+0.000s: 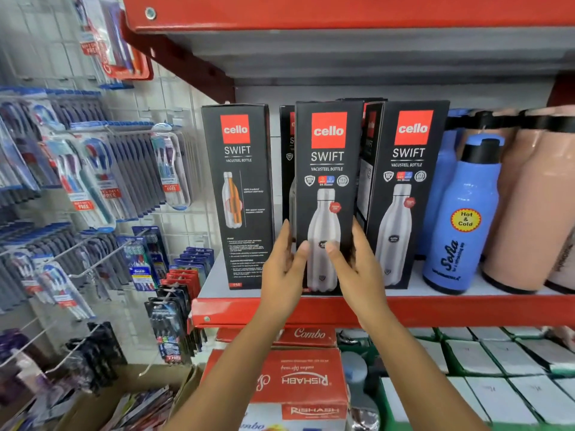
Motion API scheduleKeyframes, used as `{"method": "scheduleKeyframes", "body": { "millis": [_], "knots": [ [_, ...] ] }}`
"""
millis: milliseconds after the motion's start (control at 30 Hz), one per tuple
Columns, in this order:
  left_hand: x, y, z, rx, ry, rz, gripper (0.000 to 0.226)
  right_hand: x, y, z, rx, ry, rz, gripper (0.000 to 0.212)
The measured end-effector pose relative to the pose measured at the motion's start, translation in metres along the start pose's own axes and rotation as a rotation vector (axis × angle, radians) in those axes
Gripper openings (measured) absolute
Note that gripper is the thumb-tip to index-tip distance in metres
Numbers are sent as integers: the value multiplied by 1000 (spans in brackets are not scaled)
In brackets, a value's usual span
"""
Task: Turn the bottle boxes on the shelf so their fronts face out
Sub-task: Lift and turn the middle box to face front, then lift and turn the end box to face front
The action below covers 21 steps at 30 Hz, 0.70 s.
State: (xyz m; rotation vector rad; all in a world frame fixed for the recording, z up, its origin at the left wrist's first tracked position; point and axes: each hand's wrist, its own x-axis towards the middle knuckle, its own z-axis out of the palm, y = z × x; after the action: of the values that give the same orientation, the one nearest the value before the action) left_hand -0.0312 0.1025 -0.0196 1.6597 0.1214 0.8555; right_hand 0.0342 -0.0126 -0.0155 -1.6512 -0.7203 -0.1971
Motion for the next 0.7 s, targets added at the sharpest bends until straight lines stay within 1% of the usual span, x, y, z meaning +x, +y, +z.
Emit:
{"method": "scheduleKeyframes", "body": {
  "millis": [100,200,300,367,500,600,633,667,700],
  "knots": [
    [-10,6,-10,-11,0,19,59,-15,-5,7,-41,40,-11,72],
    [-19,12,-23,-34,32,50,53,-29,-7,16,-79,128,-40,69],
    [-26,15,-38,-57,111,66,42,-41,-10,25,-50,207,-108,58],
    [-29,16,-49,-70,180,69,35,-47,-12,30,8,221,-143,46],
    [-29,10,-71,-119,323,20,22,-47,-23,44,170,144,-78,37],
    [-27,7,-85,-139,365,-17,25,-44,-28,59,212,68,-35,37],
    [-25,7,-90,-148,362,-45,29,-43,-30,64,210,37,-18,40],
    [-24,5,-95,-148,349,-82,38,-42,-33,69,208,-3,4,43],
    [-22,3,-100,-134,328,-117,52,-41,-36,74,203,-48,28,49]
  ]
}}
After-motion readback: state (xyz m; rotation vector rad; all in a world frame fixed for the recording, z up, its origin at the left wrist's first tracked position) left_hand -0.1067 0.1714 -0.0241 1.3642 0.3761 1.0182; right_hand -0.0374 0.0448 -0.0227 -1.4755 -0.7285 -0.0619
